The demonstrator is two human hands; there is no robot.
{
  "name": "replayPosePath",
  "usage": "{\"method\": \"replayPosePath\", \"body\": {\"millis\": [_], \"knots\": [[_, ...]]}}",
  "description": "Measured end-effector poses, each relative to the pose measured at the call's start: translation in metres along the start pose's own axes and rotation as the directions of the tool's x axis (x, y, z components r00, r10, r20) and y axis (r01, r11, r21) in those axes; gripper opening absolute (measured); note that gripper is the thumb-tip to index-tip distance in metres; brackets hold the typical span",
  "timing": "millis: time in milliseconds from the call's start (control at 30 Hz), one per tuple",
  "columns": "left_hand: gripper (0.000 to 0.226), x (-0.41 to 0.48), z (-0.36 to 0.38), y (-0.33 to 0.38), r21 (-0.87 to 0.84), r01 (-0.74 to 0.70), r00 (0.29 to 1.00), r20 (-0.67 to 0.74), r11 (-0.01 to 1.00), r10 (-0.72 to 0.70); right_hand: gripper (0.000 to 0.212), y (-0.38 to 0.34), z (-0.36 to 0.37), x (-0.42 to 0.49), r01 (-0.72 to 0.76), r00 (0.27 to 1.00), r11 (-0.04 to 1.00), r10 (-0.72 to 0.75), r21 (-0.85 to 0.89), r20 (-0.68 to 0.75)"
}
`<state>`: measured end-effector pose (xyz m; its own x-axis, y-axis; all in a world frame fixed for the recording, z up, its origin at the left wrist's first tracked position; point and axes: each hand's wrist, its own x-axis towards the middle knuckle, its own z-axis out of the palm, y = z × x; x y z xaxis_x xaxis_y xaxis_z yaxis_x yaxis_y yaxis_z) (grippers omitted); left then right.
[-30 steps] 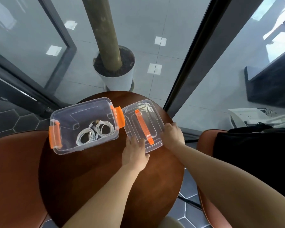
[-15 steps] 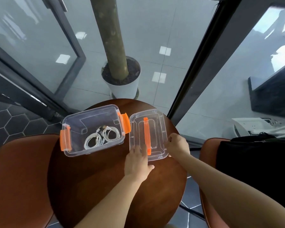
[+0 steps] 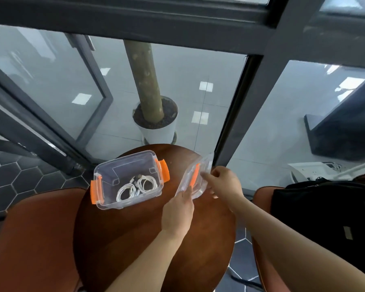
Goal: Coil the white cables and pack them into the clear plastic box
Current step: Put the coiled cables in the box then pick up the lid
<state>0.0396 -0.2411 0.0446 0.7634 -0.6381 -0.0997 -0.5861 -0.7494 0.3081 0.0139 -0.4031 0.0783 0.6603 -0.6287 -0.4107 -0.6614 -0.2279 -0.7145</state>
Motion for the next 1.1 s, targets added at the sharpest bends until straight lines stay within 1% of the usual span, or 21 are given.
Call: {"method": "replayPosePath", "body": {"millis": [67, 100, 133, 167, 200, 233, 267, 300, 367, 433, 500, 567, 633, 700, 767, 800, 867, 900, 1000, 1033, 1100], "knots": [[0.040, -0.007, -0.011, -0.002, -0.154, 0.045, 0.997, -0.062, 0.987, -0.055, 0.050, -0.009, -0.003, -0.007, 0.032, 0.999, 0.999, -0.032, 0.028, 0.006], [0.033, -0.011, -0.016, -0.004, -0.262, 0.086, 0.991, -0.078, 0.961, -0.110, 0.048, -0.012, -0.004, -0.009, 0.038, 0.999, 0.998, -0.039, 0.050, 0.013], [0.028, -0.016, -0.023, -0.008, -0.379, 0.143, 0.982, -0.060, 0.914, -0.179, 0.043, -0.013, -0.005, -0.011, 0.039, 0.999, 0.998, -0.040, 0.057, 0.016], [0.028, -0.019, -0.030, -0.015, -0.496, 0.197, 0.972, -0.016, 0.846, -0.236, 0.037, -0.013, -0.005, -0.012, 0.040, 0.999, 0.998, -0.040, 0.049, 0.010], [0.028, -0.022, -0.039, -0.024, -0.597, 0.253, 0.959, 0.048, 0.761, -0.280, 0.031, -0.014, -0.004, -0.012, 0.044, 0.999, 0.999, -0.044, 0.026, 0.003], [0.026, -0.022, -0.046, -0.030, -0.671, 0.293, 0.949, 0.117, 0.681, -0.293, 0.026, -0.013, -0.004, -0.010, 0.040, 0.999, 0.999, -0.040, 0.014, -0.005], [0.024, -0.022, -0.049, -0.034, -0.717, 0.328, 0.939, 0.176, 0.615, -0.296, 0.023, -0.008, -0.006, -0.006, 0.025, 1.000, 1.000, -0.025, 0.010, -0.007], [0.020, -0.027, -0.062, -0.049, -0.758, 0.355, 0.925, 0.200, 0.548, -0.322, 0.023, -0.018, 0.000, -0.007, 0.050, 0.999, 0.999, -0.050, -0.001, 0.013], [0.013, -0.030, -0.078, -0.065, -0.813, 0.385, 0.908, 0.248, 0.438, -0.338, 0.035, -0.026, 0.003, -0.003, 0.078, 0.997, 0.994, -0.076, -0.074, 0.027], [0.015, -0.034, -0.093, -0.080, -0.860, 0.387, 0.902, 0.278, 0.332, -0.330, 0.048, -0.038, 0.010, 0.003, 0.116, 0.993, 0.985, -0.111, -0.125, 0.044], [0.024, -0.039, -0.108, -0.093, -0.886, 0.385, 0.901, 0.300, 0.258, -0.312, 0.053, -0.049, 0.021, 0.005, 0.138, 0.989, 0.981, -0.128, -0.133, 0.079], [0.028, -0.044, -0.117, -0.108, -0.894, 0.395, 0.891, 0.316, 0.211, -0.326, 0.049, -0.061, 0.034, 0.008, 0.148, 0.980, 0.987, -0.138, -0.063, 0.146], [0.027, -0.049, -0.123, -0.128, -0.901, 0.398, 0.877, 0.319, 0.171, -0.358, 0.040, -0.073, 0.047, 0.009, 0.140, 0.971, 0.990, -0.134, -0.015, 0.196], [0.028, -0.053, -0.125, -0.149, -0.910, 0.391, 0.860, 0.308, 0.136, -0.408, 0.029, -0.080, 0.058, 0.010, 0.149, 0.972, 0.988, -0.140, -0.037, 0.187], [0.031, -0.052, -0.123, -0.172, -0.906, 0.392, 0.816, 0.262, 0.161, -0.516, 0.017, -0.084, 0.072, 0.012, 0.141, 0.974, 0.988, -0.128, -0.057, 0.188], [0.031, -0.050, -0.121, -0.183, -0.897, 0.403, 0.776, 0.228, 0.184, -0.588, 0.013, -0.085, 0.080, 0.014, 0.132, 0.971, 0.989, -0.114, -0.071, 0.209], [0.028, -0.044, -0.116, -0.202, -0.890, 0.411, 0.703, 0.172, 0.197, -0.690, 0.017, -0.086, 0.098, 0.015, 0.112, 0.968, 0.989, -0.086, -0.100, 0.235], [0.026, -0.040, -0.113, -0.210, -0.888, 0.413, 0.686, 0.160, 0.200, -0.710, 0.021, -0.086, 0.107, 0.016, 0.104, 0.971, 0.988, -0.075, -0.116, 0.228], [0.017, -0.023, -0.108, -0.227, -0.875, 0.428, 0.671, 0.142, 0.225, -0.727, 0.030, -0.087, 0.127, 0.023, 0.084, 0.980, 0.984, -0.054, -0.154, 0.191], [0.015, -0.017, -0.108, -0.232, -0.860, 0.445, 0.673, 0.136, 0.251, -0.727, 0.030, -0.087, 0.132, 0.026, 0.077, 0.982, 0.984, -0.047, -0.160, 0.182], [0.028, -0.003, -0.103, -0.240, -0.797, 0.506, 0.681, 0.136, 0.329, -0.719, 0.029, -0.089, 0.138, 0.032, 0.067, 0.987, 0.981, -0.038, -0.181, 0.158]]}}
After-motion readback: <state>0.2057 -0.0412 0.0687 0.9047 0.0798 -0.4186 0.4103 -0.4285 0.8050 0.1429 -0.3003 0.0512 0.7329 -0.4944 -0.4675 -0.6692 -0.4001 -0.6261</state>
